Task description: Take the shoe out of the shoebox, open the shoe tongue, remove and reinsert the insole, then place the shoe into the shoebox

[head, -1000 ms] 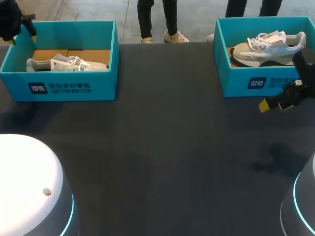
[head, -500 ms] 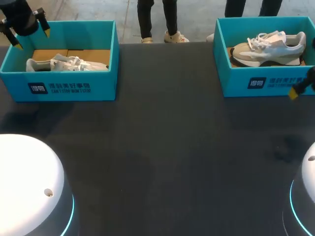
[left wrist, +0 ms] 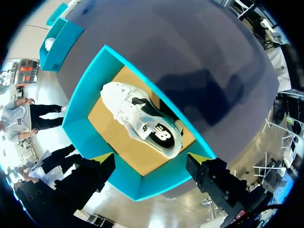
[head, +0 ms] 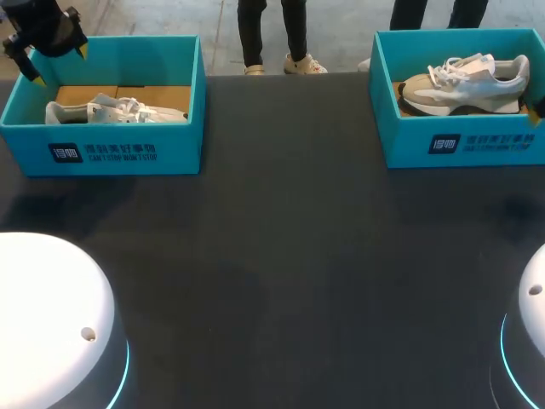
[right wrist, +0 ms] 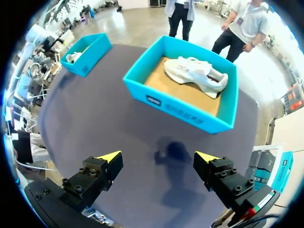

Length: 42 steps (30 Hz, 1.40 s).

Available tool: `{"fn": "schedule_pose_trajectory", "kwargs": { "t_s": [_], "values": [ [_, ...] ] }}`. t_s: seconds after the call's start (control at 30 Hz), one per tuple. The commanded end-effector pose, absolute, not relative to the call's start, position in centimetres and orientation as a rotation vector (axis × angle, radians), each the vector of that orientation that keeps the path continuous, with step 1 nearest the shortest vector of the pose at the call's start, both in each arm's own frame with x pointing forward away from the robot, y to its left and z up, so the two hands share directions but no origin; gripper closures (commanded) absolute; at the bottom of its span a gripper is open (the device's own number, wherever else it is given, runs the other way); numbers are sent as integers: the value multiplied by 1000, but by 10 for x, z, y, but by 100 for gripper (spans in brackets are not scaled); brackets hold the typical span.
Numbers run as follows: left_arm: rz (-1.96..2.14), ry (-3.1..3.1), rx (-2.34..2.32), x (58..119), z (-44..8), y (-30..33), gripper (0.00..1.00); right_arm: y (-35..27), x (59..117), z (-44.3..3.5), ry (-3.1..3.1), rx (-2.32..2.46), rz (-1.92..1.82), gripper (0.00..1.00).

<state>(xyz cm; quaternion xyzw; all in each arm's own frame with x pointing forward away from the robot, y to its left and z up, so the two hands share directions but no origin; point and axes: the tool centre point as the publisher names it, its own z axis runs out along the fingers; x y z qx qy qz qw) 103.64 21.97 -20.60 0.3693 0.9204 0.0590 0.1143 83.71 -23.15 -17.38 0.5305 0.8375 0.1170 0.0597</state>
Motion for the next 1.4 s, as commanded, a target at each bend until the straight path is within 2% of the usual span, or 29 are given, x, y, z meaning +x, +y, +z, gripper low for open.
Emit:
{"fn": "schedule_pose_trajectory", "kwargs": {
  "t_s": [0.03, 0.77, 1.03, 1.4],
  "values": [
    [177, 2696, 1082, 1033, -205, 220, 0, -253, 862, -174, 2600, 1656, 215, 0],
    [177, 2696, 1082, 1033, -205, 220, 0, -265, 872, -171, 2605, 1657, 174, 0],
    [83, 2824, 1027, 1010, -205, 202, 0, -265, 872, -171, 2605, 1657, 174, 0],
    [-144, 2967, 841, 990, -198, 195, 0, -285, 934, -178, 2577, 1645, 104, 0]
  ]
}}
